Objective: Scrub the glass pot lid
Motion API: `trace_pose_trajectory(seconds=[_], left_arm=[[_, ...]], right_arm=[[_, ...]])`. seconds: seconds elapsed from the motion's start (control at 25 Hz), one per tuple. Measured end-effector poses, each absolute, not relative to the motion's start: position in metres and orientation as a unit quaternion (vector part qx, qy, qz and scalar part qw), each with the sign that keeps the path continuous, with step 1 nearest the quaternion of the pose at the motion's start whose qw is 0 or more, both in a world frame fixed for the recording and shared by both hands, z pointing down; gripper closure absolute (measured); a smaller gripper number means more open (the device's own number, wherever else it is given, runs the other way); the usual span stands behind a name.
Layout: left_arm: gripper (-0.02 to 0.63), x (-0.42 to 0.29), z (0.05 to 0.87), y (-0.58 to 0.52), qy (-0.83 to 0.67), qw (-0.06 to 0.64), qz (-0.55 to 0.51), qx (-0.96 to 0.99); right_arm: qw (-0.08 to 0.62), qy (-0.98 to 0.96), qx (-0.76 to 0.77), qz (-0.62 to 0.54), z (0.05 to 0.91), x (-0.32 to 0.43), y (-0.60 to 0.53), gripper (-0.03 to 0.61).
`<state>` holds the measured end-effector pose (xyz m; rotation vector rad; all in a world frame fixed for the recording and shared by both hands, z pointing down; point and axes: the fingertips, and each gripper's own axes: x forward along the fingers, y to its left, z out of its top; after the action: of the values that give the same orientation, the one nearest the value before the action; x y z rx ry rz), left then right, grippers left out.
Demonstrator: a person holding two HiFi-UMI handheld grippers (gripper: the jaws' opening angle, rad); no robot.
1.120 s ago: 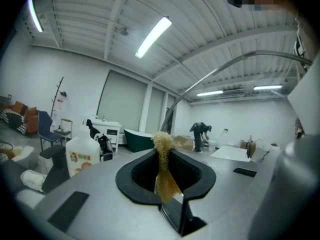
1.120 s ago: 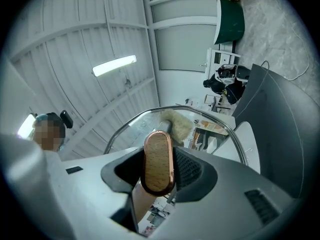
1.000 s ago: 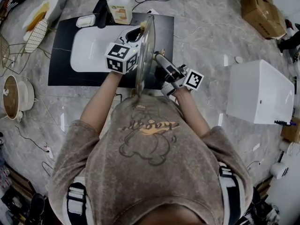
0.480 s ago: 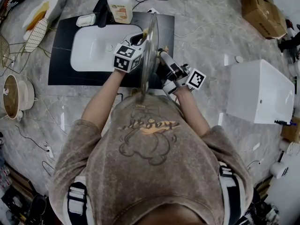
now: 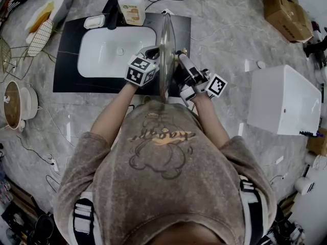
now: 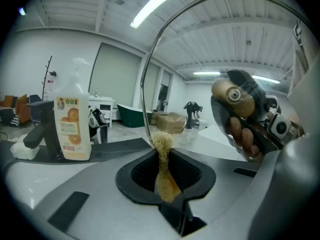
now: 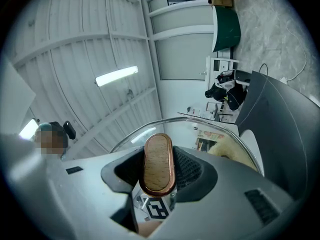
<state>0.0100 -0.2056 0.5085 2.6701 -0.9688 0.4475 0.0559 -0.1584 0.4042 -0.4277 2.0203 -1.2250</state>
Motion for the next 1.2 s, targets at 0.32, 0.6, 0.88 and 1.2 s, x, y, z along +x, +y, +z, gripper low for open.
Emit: trace_pose_trajectory(seconds=[0.32, 0.6, 0.88, 1.2], left_arm=[[0.548, 0.017, 0.509, -0.176, -0.299, 0.170, 0.138, 0.929], [0.548, 0.031, 0.494, -0.144, -0.225, 0.182, 0.155, 0.945], [0.548, 0.036, 0.475, -0.112, -0.144, 0.210, 0.155, 0.954], [0.548, 0.029, 0.430, -0.095, -0.094, 0.238, 0.106, 0.961]], right_arm=[[0.371, 0.776, -0.174, -0.480, 0.405, 0.062, -0.168, 0.399], [0.383, 0.769, -0.177, -0.480, 0.403, 0.068, -0.179, 0.399], [0.390, 0.766, -0.192, -0.473, 0.404, 0.083, -0.191, 0.399], [0.398, 0.759, -0.210, -0.471, 0.413, 0.094, -0.199, 0.399]])
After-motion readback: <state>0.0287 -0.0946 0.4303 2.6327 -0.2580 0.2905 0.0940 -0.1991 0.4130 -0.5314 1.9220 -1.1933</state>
